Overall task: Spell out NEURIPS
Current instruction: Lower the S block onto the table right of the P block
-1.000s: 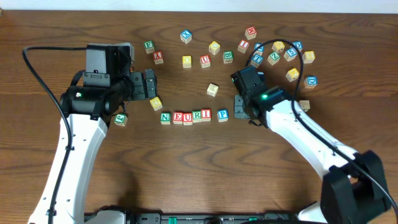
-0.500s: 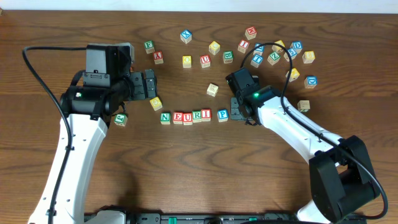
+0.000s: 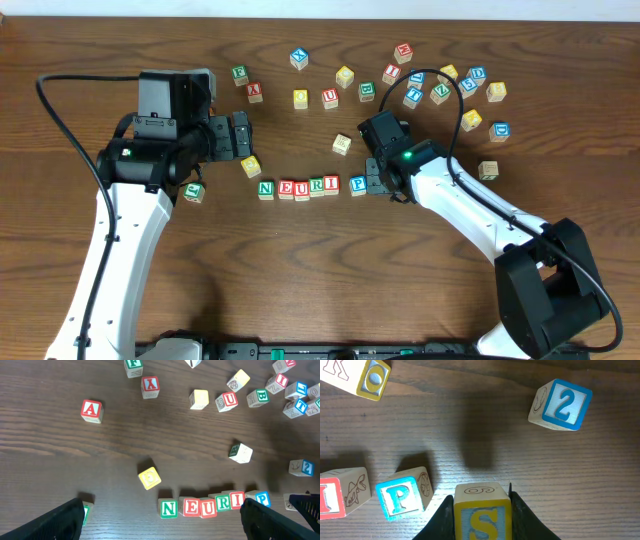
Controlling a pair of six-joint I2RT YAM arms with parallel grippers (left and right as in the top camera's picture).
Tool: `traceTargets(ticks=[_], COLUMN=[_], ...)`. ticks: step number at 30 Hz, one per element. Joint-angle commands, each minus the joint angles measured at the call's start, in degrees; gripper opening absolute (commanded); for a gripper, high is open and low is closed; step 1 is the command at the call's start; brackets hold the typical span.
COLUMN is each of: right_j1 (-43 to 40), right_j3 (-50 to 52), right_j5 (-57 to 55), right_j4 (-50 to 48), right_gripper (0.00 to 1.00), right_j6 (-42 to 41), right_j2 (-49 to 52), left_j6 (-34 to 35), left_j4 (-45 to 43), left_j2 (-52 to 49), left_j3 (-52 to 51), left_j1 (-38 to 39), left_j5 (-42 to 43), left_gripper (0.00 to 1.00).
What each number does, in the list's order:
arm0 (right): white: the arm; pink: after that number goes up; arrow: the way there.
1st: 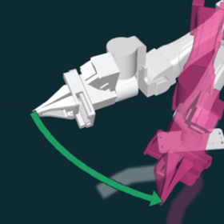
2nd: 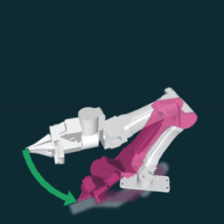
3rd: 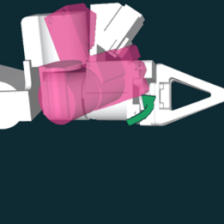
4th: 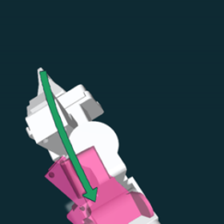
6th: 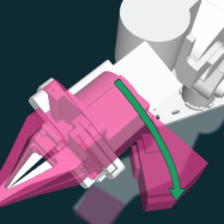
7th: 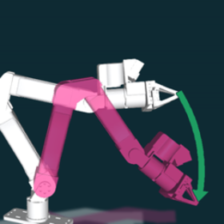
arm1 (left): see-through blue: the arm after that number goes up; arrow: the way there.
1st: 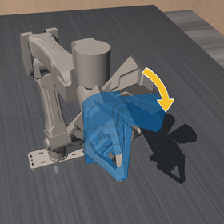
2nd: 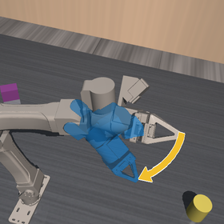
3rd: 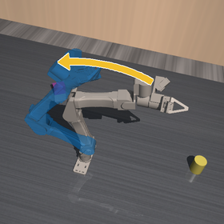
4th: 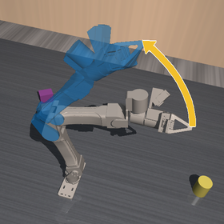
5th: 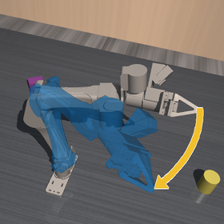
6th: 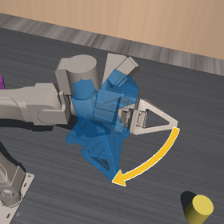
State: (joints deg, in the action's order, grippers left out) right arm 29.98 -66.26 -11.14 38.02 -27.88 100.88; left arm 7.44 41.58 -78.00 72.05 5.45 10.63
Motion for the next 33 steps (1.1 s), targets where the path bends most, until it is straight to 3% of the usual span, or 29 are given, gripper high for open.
traceTargets(ticks=[1, 33], right_j1=[0.5, 0.5], right_j3=[-0.3, 3.0], right_j5=[-0.3, 1.4], right_j4=[-0.1, -6.1], right_gripper=[0.14, 0.13], right_j6=[1.4, 1.4], right_j2=[0.5, 3.7], left_j6=[-0.3, -0.3], left_j4=[0.0, 0.0], left_j2=[0.5, 0.5], left_j3=[1.3, 1.3], left_j1=[-0.1, -0.1], left_j5=[0.3, 0.3], left_gripper=[0.98, 0.98])
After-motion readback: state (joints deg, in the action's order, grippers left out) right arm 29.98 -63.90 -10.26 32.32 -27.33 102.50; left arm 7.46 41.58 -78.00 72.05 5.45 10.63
